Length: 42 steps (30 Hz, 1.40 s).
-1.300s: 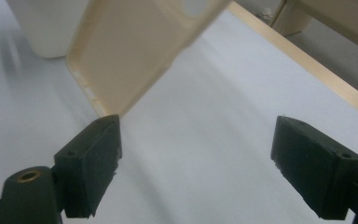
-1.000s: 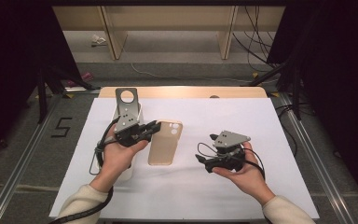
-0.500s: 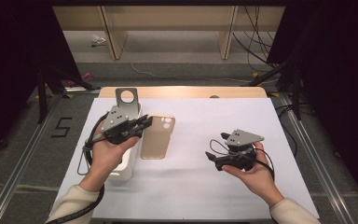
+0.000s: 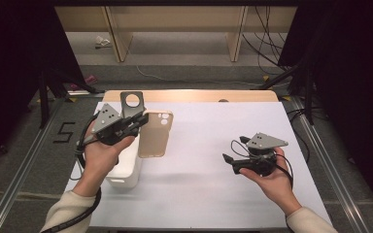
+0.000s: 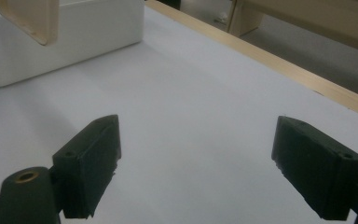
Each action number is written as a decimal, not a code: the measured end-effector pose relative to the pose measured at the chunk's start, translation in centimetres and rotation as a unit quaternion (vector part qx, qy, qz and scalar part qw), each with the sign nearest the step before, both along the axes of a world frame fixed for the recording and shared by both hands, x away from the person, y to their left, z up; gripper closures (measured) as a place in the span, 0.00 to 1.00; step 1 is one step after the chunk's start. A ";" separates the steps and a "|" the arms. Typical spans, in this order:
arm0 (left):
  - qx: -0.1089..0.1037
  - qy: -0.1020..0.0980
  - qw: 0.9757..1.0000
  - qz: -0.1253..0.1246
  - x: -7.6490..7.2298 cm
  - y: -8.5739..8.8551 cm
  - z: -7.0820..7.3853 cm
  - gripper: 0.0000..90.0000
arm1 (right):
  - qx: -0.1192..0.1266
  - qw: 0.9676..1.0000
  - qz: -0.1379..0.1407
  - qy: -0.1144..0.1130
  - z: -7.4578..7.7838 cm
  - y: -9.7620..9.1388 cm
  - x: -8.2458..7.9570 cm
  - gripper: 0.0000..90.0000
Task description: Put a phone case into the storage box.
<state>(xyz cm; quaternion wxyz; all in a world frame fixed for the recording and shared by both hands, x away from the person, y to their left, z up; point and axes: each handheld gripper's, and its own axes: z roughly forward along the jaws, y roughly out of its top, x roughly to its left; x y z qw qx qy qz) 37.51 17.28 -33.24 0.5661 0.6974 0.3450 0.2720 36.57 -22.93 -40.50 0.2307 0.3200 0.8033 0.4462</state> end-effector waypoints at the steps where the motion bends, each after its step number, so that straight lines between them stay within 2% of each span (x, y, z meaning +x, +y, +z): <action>1: -0.002 -0.001 1.000 0.002 0.0 0.1 0.1 0.91 | 0.002 1.000 -0.002 0.001 0.0 -0.1 0.0 0.18; 6: -0.008 -0.005 1.000 0.012 0.0 0.9 0.5 0.91 | 0.007 1.000 -0.006 0.005 -0.1 -0.3 0.0 0.18; 15: -0.002 -0.021 0.999 0.031 0.0 2.1 1.2 0.91 | 0.007 1.000 -0.003 0.011 -0.2 -0.2 0.1 0.18; 27: -0.003 -0.023 0.999 0.042 0.2 3.1 1.3 0.91 | 0.014 1.000 -0.006 0.012 -0.2 -0.4 0.1 0.18; 38: -0.008 -0.023 0.998 0.056 0.5 5.0 1.5 0.91 | 0.017 1.000 -0.005 0.014 -0.2 -0.6 0.1 0.18; 42: -0.013 -0.017 0.998 0.062 0.7 5.8 1.3 0.91 | 0.024 1.000 -0.003 0.007 0.0 -0.8 -0.1 0.18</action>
